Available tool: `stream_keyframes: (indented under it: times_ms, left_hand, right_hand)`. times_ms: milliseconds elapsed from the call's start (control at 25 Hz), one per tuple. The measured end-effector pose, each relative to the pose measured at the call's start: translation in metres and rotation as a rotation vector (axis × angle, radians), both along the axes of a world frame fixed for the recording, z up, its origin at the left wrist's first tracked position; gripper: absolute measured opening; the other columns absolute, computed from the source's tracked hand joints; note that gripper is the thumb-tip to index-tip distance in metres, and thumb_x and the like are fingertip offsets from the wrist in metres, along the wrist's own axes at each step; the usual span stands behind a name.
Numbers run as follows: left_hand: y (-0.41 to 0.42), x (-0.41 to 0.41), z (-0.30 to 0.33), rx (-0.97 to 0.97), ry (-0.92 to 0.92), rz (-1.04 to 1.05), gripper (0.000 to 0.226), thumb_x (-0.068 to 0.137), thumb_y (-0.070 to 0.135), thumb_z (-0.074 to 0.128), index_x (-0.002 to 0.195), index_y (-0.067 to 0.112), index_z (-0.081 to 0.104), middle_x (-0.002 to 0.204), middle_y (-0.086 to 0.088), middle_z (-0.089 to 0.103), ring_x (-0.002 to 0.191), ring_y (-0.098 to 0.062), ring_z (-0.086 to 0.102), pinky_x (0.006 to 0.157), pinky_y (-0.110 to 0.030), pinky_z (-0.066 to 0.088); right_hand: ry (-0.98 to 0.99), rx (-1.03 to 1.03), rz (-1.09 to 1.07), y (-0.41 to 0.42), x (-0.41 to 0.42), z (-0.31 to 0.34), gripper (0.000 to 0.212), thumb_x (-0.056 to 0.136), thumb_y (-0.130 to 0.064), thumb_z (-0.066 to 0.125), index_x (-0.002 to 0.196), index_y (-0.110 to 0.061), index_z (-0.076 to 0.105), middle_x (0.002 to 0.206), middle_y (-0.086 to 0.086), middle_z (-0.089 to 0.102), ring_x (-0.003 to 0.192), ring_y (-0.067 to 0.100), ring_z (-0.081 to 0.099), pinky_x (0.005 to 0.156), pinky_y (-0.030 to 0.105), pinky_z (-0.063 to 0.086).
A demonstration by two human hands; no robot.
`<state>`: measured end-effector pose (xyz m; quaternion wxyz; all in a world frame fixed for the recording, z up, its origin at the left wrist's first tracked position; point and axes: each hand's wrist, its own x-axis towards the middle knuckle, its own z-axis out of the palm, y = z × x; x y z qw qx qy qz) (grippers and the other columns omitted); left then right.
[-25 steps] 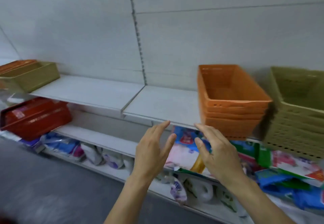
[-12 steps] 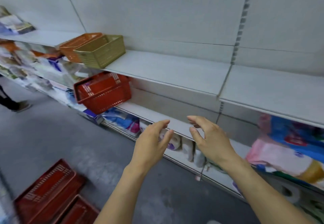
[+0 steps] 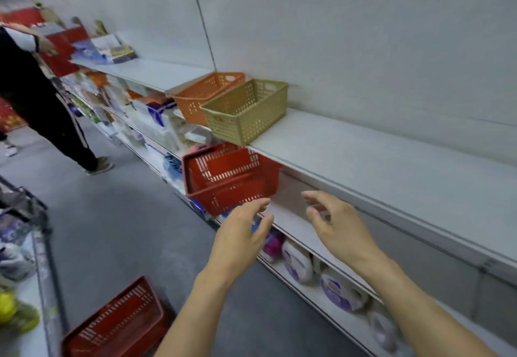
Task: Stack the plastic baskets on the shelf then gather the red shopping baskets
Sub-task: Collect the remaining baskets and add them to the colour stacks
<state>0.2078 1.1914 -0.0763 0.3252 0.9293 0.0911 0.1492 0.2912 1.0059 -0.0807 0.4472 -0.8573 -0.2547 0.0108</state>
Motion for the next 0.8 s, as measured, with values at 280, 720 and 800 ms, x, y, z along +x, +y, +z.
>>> stream_keyframes:
  times_ms: [280,720,800]
  left_hand:
    - [0.142,0.097,0.032,-0.061,-0.044,0.057,0.037,0.096,0.029,0.058,0.132,0.023,0.059,0.130,0.006,0.064,0.118,-0.008,0.058,0.101,-0.034,0.049]
    - [0.365,0.314,0.061,0.068,-0.028,-0.178,0.052,0.100,0.036,0.048,0.144,0.009,0.044,0.145,-0.009,0.053,0.134,-0.025,0.048,0.116,-0.046,0.030]
    - [0.384,0.340,0.062,0.191,0.069,-0.237,0.049,0.102,0.041,0.038,0.136,0.009,0.052,0.132,-0.013,0.063,0.127,-0.028,0.055,0.116,-0.050,0.026]
  right_hand:
    - [0.041,0.028,-0.048,0.135,0.109,0.028,0.030,0.090,-0.026,0.052,0.118,-0.032,0.061,0.112,-0.014,0.067,0.100,0.006,0.061,0.091,0.040,0.049]
    - [0.355,0.134,-0.581,0.294,0.245,0.051,0.040,0.087,-0.042,0.049,0.125,-0.027,0.048,0.109,-0.004,0.060,0.093,0.026,0.063,0.071,0.048,0.059]
    - [0.388,0.097,-0.669,0.307,0.257,0.052,0.034,0.084,-0.034,0.050,0.116,-0.026,0.052,0.102,0.000,0.064,0.085,0.028,0.065,0.061,0.045,0.060]
